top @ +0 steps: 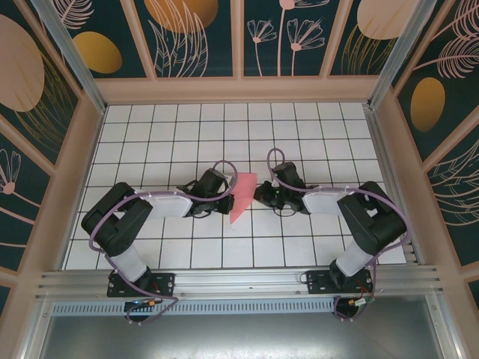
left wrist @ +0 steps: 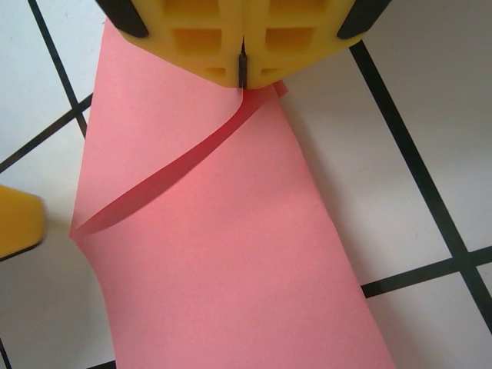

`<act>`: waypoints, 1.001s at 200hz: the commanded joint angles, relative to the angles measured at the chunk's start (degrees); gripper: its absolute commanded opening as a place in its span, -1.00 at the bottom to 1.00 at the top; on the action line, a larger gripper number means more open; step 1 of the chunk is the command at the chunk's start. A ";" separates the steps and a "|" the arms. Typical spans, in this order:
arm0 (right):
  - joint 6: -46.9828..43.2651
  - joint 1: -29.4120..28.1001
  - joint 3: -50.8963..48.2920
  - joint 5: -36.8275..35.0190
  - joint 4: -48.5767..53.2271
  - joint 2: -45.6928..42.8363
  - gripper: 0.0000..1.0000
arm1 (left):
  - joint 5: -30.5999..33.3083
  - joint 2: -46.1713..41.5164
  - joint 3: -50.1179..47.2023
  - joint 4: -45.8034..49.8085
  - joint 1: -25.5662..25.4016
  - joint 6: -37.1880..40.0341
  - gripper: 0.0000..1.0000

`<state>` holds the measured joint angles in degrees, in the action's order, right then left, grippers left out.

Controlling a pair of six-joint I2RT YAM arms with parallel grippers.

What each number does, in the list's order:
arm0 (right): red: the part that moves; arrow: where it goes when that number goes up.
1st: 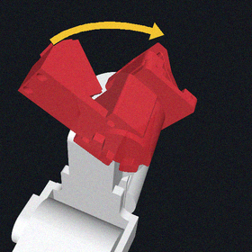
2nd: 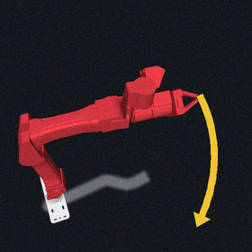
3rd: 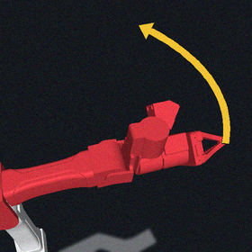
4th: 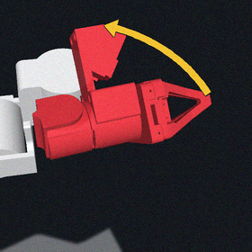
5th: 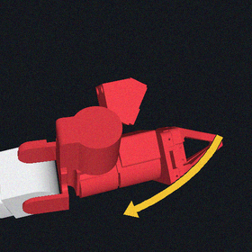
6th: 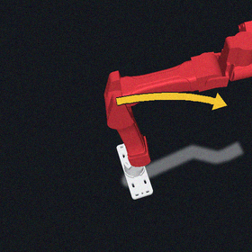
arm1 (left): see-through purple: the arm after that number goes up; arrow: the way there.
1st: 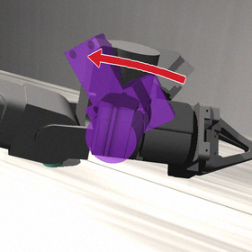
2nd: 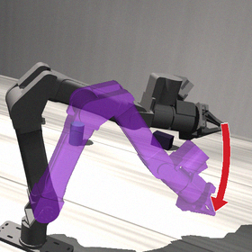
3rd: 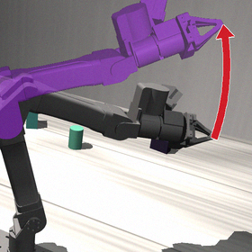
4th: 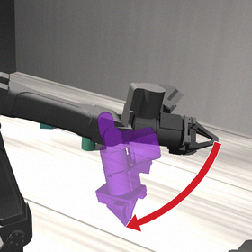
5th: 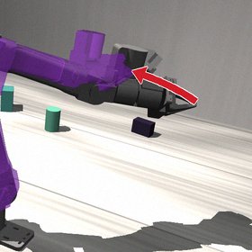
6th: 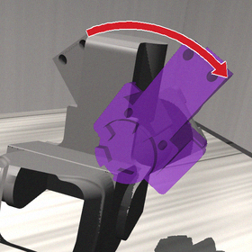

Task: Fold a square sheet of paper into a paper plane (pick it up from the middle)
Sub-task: Third fold the triangle at the center of the table.

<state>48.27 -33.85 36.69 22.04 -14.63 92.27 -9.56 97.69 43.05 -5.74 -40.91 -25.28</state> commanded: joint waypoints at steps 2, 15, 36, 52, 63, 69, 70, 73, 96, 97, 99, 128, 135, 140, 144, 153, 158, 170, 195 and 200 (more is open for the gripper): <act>1.77 -1.31 -0.48 3.90 -5.14 -1.14 -0.78 | 2.25 2.33 -0.99 7.84 0.14 0.40 -0.96; 2.25 -2.75 -0.33 3.91 -6.66 -0.08 -0.78 | 2.44 2.22 -1.03 7.82 0.14 0.41 -0.95; 2.11 -3.83 1.10 4.31 -6.62 3.09 -0.79 | 2.41 2.40 -0.77 8.01 0.12 0.58 -0.95; 2.12 -3.86 1.19 3.68 -7.07 4.18 -0.79 | 2.61 2.25 -0.73 8.18 0.17 0.59 -0.95; 1.26 -3.86 1.97 3.61 -6.16 5.35 -0.79 | 2.45 2.07 -0.85 8.03 0.12 0.58 -0.95; 0.38 -3.88 2.87 3.51 -4.74 6.28 -0.79 | 2.41 2.07 -0.78 8.02 0.14 0.47 -0.95; 0.18 -3.96 3.00 3.39 -4.50 6.40 -0.79 | 2.43 2.07 -0.82 8.02 0.13 0.48 -0.95; -0.38 -3.99 3.45 2.99 -3.42 6.83 -0.79 | 2.43 2.00 -0.81 8.02 0.17 0.50 -0.94; -2.93 -4.71 5.07 -0.58 2.51 8.69 -0.80 | 3.13 1.26 -0.77 8.26 0.17 -0.15 -0.87; -2.97 -4.68 5.15 -0.68 2.77 8.75 -0.80 | 3.22 1.14 -0.82 8.23 0.15 -0.22 -0.86; -2.98 -4.68 5.19 -0.90 3.19 8.79 -0.80 | 3.41 0.93 -0.83 8.23 0.17 -0.39 -0.85; -3.39 -4.83 5.32 -2.55 6.29 8.12 -0.81 | 6.56 -4.35 -0.05 10.26 0.16 -1.97 -0.56; -3.51 -4.91 5.41 -2.70 6.70 8.17 -0.81 | 7.87 -5.83 0.31 11.25 0.19 -2.42 -0.51; -3.47 -4.86 5.34 -2.78 6.82 8.11 -0.81 | 8.85 -6.89 0.61 11.91 0.18 -2.89 -0.43; -3.39 -4.91 5.29 -2.79 6.85 8.15 -0.81 | 9.58 -7.77 0.75 12.40 0.13 -3.28 -0.37; -3.14 -5.00 5.17 -2.88 6.72 8.19 -0.82 | 11.05 -9.70 0.96 13.22 0.19 -4.38 -0.30; -3.06 -5.00 5.11 -2.93 6.70 8.15 -0.81 | 11.33 -10.80 0.95 13.46 0.15 -4.89 -0.25; -2.90 -5.09 5.06 -3.13 6.83 8.17 -0.81 | 10.95 -13.08 0.92 13.81 0.13 -6.15 -0.19; -2.03 -5.09 4.54 -3.31 6.47 7.80 -0.81 | 3.69 -16.62 -0.03 10.86 0.20 -8.64 -0.27; -1.92 -5.09 4.50 -3.32 6.46 7.77 -0.81 | 0.82 -16.67 -0.21 9.57 0.14 -9.05 -0.30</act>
<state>46.41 -38.63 41.87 21.89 -12.84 100.03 -1.78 83.40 43.20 5.17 -40.91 -30.94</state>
